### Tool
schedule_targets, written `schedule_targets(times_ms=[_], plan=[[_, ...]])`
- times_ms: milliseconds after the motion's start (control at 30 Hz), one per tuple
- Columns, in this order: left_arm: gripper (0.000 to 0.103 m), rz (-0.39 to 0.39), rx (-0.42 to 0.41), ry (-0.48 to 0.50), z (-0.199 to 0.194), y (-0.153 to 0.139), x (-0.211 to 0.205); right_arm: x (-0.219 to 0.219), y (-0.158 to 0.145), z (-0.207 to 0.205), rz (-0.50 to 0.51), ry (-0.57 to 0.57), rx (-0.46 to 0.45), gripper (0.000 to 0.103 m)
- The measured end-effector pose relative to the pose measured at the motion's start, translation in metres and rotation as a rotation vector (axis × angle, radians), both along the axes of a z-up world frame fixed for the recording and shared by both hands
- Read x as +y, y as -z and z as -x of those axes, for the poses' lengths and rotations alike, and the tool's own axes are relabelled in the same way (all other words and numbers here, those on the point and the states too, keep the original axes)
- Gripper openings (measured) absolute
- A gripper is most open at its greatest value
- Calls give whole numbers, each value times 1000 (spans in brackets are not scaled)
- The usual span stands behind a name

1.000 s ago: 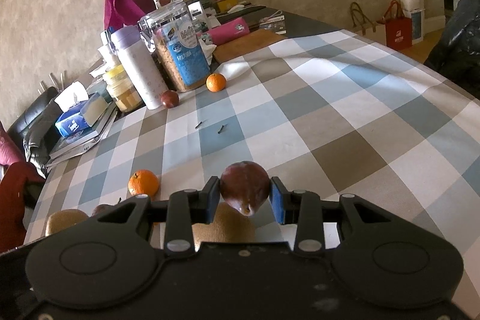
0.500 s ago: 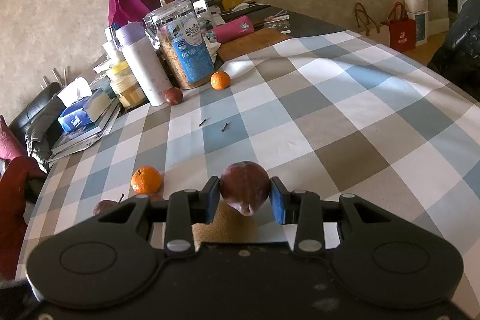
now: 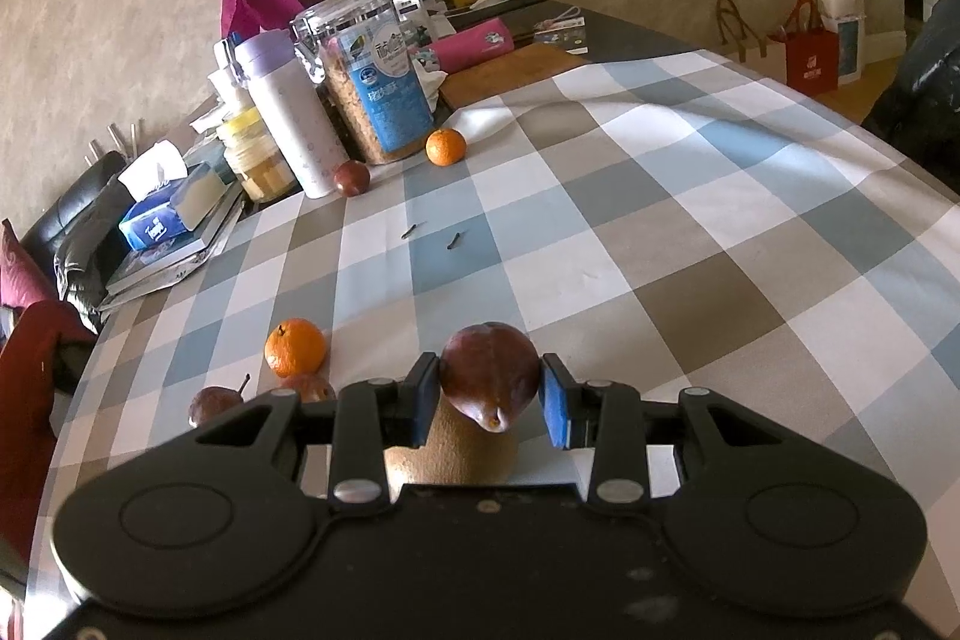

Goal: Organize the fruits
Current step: 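Lower both fruits over the gold tray and open both tools to release them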

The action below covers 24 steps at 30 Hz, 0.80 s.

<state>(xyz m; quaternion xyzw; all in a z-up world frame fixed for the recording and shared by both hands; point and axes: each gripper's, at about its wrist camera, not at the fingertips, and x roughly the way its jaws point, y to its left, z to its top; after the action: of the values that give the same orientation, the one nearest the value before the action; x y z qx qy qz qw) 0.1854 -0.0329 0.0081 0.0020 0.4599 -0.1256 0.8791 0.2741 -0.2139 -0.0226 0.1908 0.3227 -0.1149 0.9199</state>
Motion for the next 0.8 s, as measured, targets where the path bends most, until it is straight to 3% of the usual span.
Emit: schedule_targets(times_ms=[433,800], plan=[[58,-17,25,18,17,13,4,0,-13,11,-51,-64,5,38],[58,17,55,22,19,21,7,19,-41,86,31,-152,-50,38]])
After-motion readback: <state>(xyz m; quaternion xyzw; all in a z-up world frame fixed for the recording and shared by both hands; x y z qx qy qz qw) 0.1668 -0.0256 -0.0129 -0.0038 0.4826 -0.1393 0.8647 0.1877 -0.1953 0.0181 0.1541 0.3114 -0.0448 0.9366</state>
